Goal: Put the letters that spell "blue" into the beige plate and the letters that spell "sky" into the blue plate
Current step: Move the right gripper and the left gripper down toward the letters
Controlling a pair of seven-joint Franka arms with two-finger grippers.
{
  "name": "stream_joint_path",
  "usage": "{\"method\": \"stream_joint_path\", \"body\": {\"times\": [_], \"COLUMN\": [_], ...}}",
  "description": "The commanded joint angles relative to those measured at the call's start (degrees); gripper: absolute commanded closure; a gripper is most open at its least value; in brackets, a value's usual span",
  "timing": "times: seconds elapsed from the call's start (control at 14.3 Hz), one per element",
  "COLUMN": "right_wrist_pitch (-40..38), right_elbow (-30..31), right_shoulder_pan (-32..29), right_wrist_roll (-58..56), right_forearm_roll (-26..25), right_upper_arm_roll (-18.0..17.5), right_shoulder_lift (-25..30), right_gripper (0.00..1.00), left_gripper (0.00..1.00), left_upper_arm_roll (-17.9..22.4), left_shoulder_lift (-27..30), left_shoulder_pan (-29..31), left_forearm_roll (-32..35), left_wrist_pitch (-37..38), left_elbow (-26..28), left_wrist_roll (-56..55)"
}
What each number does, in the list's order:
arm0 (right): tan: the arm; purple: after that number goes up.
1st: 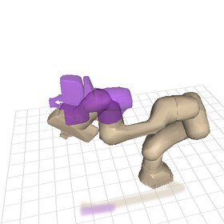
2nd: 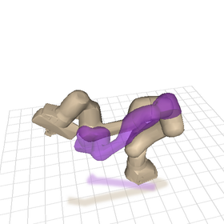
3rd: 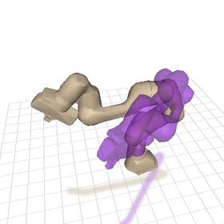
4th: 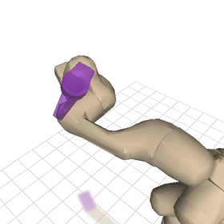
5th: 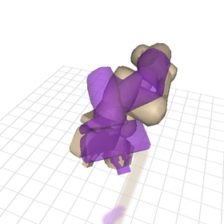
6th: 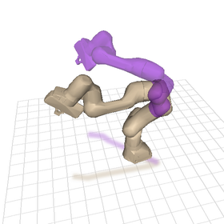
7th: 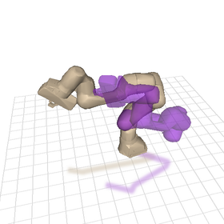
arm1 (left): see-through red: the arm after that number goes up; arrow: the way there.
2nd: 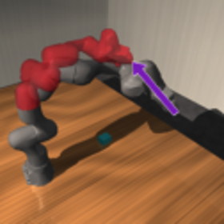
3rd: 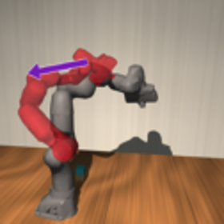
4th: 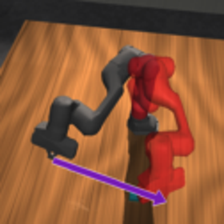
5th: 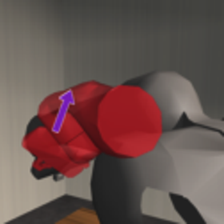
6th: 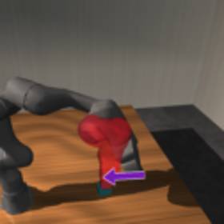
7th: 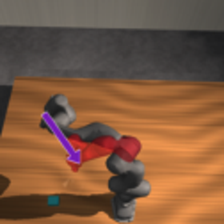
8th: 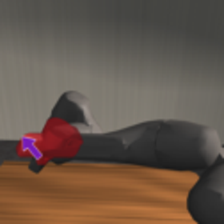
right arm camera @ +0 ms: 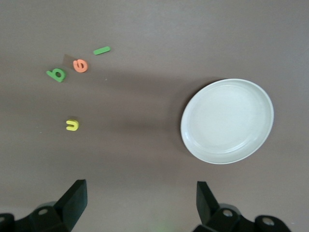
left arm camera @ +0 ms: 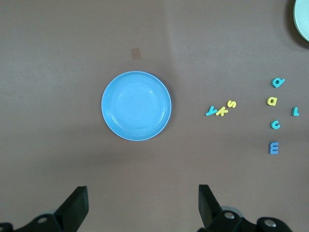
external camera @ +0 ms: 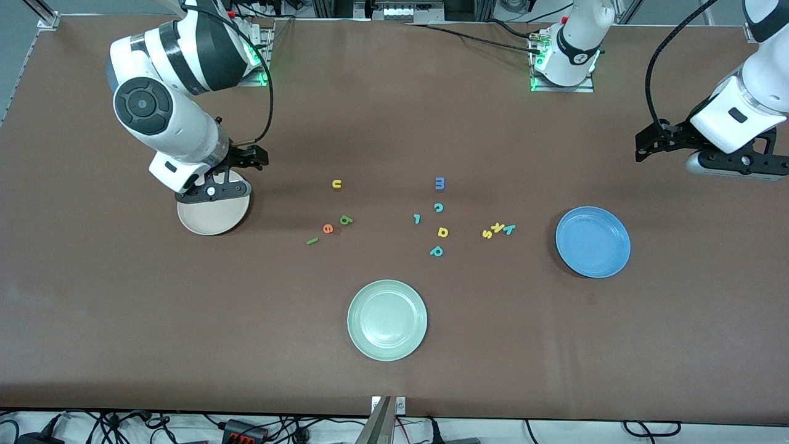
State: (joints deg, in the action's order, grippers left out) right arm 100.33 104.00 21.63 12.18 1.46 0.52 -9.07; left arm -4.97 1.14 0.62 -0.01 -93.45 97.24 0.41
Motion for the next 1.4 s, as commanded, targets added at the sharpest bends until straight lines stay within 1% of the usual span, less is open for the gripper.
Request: {"method": "stream_joint_path", "body": {"times": [0.0,0.28,0.63,0.7,0.77,0.91,1.12,1.26,1.33], "right_wrist_pitch": [0.7,1.1,2.5,2.6,2.9,4.9,8.7,11.5,13.2], "right_elbow": [-0.5,-0.8,-1.2,-1.1,-1.2,-1.1,-1.1,-1.2,-1.3], "right_shoulder_pan": [0.6,0.4,0.5,0.5,0.3,0.5,1.0,1.6,2.9], "right_wrist_roll": [0.6,0.6,0.7,0.7,0.6,0.5,0.6,4.8,7.1], "right_forearm_roll": [1.5,1.6,1.8,3.3,5.8,6.0,6.0,6.0,6.0], "right_upper_arm_roll": [0.5,0.6,0.6,0.6,0.6,0.6,0.6,0.6,0.6], "right_shoulder_lift": [-0.9,-0.9,-2.3,-2.4,-3.1,-4.4,-7.8,-9.4,-10.4], "right_gripper": [0.0,0.0,0.0,0.0,0.0,0.0,0.0,0.0,0.0], "left_gripper": [0.0,0.0,0.0,0.0,0.0,0.0,0.0,0.0,0.0], "left_upper_arm_roll": [0.1,0.0,0.0,0.0,0.0,-0.1,-1.1,-2.8,-3.7], "left_shoulder_lift": [-0.3,-0.3,-0.3,-0.3,-0.3,-0.3,-0.8,-2.6,-3.3], "left_shoulder_pan": [-0.4,-0.4,-0.4,-0.4,-0.4,-0.4,-1.1,-2.3,-2.5], "left_forearm_roll": [-0.3,-0.3,-0.3,-0.3,-0.3,-0.3,-0.3,-0.3,-0.3], "left_wrist_pitch": [1.2,1.2,1.3,1.3,1.2,1.2,1.1,1.1,0.8], "left_elbow": [-1.4,-1.4,-1.4,-1.4,-1.4,-1.4,-1.4,-1.4,-1.4], "left_wrist_roll": [-0.2,-0.2,-0.3,-0.3,-0.3,-0.5,-0.7,-0.9,-1.0]}}
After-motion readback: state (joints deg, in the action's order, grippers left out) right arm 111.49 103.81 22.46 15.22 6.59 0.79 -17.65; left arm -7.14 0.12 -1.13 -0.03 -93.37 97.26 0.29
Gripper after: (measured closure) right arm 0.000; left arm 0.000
